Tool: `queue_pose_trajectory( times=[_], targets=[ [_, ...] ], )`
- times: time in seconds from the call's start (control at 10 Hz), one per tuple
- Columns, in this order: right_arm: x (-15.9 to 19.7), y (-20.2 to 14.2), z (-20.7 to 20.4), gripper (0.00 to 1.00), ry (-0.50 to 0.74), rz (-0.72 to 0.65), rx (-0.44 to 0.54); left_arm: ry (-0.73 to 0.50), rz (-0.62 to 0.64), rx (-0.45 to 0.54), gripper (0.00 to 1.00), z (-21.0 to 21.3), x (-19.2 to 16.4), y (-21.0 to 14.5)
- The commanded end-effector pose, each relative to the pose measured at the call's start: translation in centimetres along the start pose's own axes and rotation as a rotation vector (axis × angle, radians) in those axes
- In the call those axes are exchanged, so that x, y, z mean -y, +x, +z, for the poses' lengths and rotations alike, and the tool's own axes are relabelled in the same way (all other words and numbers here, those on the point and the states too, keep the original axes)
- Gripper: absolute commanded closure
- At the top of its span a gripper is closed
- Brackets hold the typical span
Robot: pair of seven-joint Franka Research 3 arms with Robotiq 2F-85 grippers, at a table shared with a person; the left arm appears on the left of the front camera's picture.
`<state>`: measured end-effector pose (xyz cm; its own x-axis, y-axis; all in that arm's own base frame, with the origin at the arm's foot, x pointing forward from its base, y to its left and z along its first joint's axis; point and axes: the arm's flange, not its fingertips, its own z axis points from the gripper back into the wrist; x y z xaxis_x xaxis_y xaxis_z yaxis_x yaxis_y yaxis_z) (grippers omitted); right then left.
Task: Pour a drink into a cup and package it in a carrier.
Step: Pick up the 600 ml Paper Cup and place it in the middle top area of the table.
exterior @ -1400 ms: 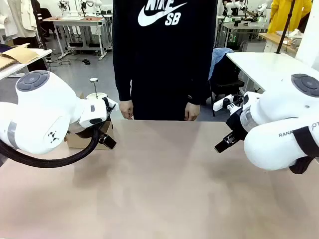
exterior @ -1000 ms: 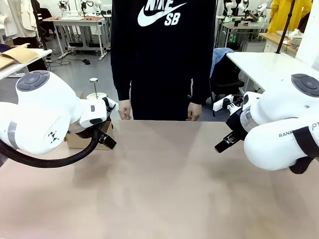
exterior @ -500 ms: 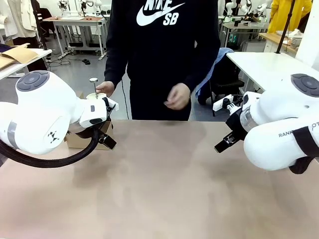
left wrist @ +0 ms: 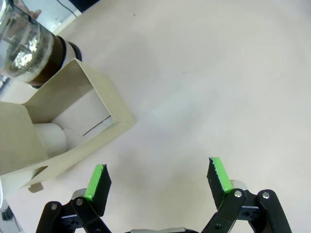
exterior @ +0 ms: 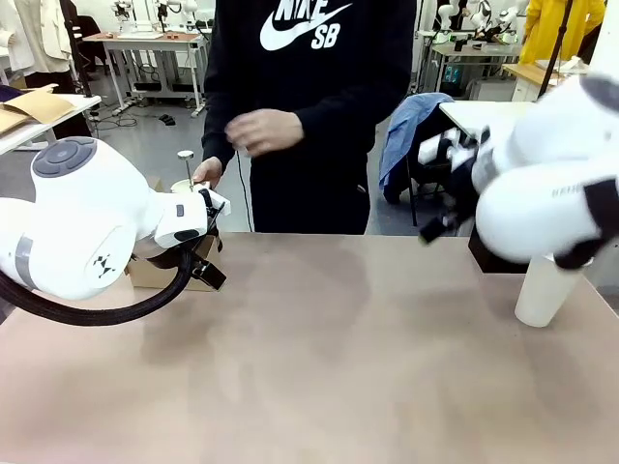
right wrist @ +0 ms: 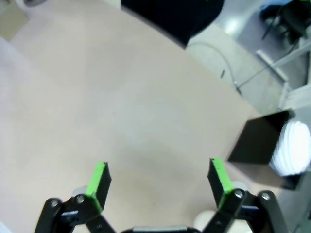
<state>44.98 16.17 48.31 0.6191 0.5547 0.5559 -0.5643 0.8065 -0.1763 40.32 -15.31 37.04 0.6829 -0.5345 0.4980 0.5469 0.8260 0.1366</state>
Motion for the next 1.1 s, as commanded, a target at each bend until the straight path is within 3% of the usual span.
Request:
queue_pose_trajectory(
  times=[0.0, 0.1, 0.3, 0.6, 0.8, 1.0],
  targets=[
    [6.2, 4.7, 4.1, 0.0, 0.088, 0.042, 0.006, 0.0, 0.001, 0.0, 0.0, 0.0, -0.1, 0.0],
    [10.4, 5.4, 6.8, 0.0, 0.177, 0.058, 0.039, 0.0, 0.001, 0.0, 0.0, 0.0, -0.1, 0.0],
    [18.6, 2.6, 10.9, 0.0, 0.36, 0.106, 0.151, 0.0, 0.001, 0.0, 0.0, 0.0, -0.1, 0.0],
    [27.6, -7.4, 10.4, 0.0, 0.579, 0.145, 0.364, 0.0, 0.001, 0.0, 0.0, 0.0, -0.1, 0.0],
    [28.8, -14.4, 7.6, 0.0, 0.627, 0.142, 0.492, 0.0, 0.001, 0.0, 0.0, 0.0, -0.1, 0.0],
    [29.7, -19.9, 5.8, 0.0, 0.572, 0.112, 0.604, 0.0, 0.001, 0.0, 0.0, 0.0, -0.1, 0.0]
  ],
)
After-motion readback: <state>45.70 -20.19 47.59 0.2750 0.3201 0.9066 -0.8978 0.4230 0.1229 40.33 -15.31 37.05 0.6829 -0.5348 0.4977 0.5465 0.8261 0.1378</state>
